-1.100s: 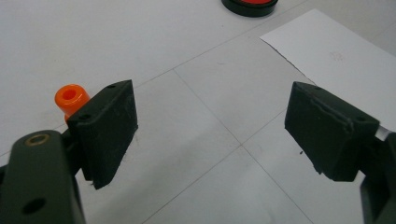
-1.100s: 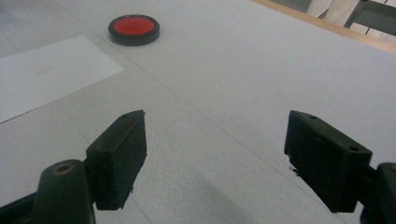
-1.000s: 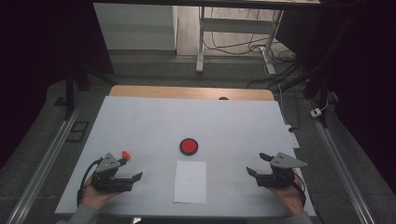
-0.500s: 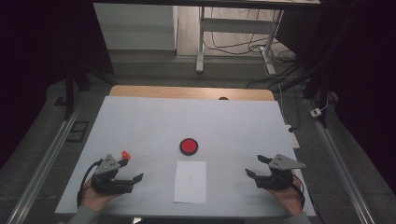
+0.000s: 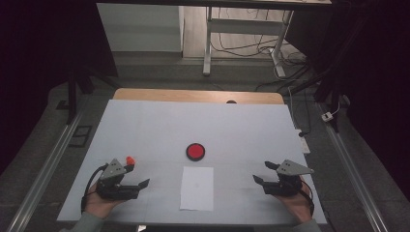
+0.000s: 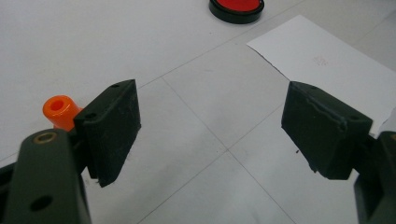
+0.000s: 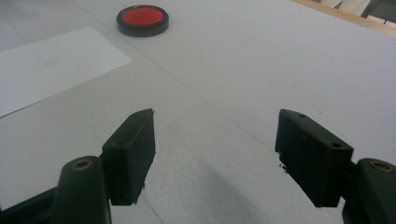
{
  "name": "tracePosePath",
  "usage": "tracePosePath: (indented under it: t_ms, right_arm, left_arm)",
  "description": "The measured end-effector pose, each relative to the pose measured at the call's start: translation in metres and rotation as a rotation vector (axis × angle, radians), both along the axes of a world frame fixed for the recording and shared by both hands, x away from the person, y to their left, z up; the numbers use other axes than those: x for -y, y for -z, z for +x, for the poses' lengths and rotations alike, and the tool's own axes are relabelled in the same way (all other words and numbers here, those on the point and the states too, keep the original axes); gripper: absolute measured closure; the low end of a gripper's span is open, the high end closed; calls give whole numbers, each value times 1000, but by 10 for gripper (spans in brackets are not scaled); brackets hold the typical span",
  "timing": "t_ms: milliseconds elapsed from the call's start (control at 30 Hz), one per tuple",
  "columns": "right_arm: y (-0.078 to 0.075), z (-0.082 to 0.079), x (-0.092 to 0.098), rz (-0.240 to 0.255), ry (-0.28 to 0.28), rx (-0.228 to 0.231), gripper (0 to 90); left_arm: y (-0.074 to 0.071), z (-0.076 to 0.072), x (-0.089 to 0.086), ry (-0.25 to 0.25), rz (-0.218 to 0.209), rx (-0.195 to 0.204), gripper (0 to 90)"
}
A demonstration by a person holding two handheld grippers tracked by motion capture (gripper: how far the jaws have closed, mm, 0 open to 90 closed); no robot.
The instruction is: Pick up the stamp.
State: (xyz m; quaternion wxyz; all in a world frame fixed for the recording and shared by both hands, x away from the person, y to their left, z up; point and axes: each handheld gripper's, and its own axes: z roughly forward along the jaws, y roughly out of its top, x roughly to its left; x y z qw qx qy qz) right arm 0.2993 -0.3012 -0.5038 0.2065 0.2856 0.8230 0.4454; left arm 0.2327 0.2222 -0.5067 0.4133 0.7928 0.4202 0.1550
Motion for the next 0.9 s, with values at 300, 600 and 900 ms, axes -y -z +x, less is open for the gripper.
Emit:
tracePosePath:
  t_ms: [300, 600, 900]
  right_arm:
    - [0, 0, -1, 7, 2, 7, 289]
    - [-1, 0, -3, 1, 2, 8, 290]
    - [-3, 0, -3, 1, 8, 14, 291]
  left_arm:
    - [-8, 10, 1, -14, 6, -9, 198]
    - [-20, 23, -3, -46, -4, -6, 187]
    - [-31, 37, -7, -55, 13, -21, 192]
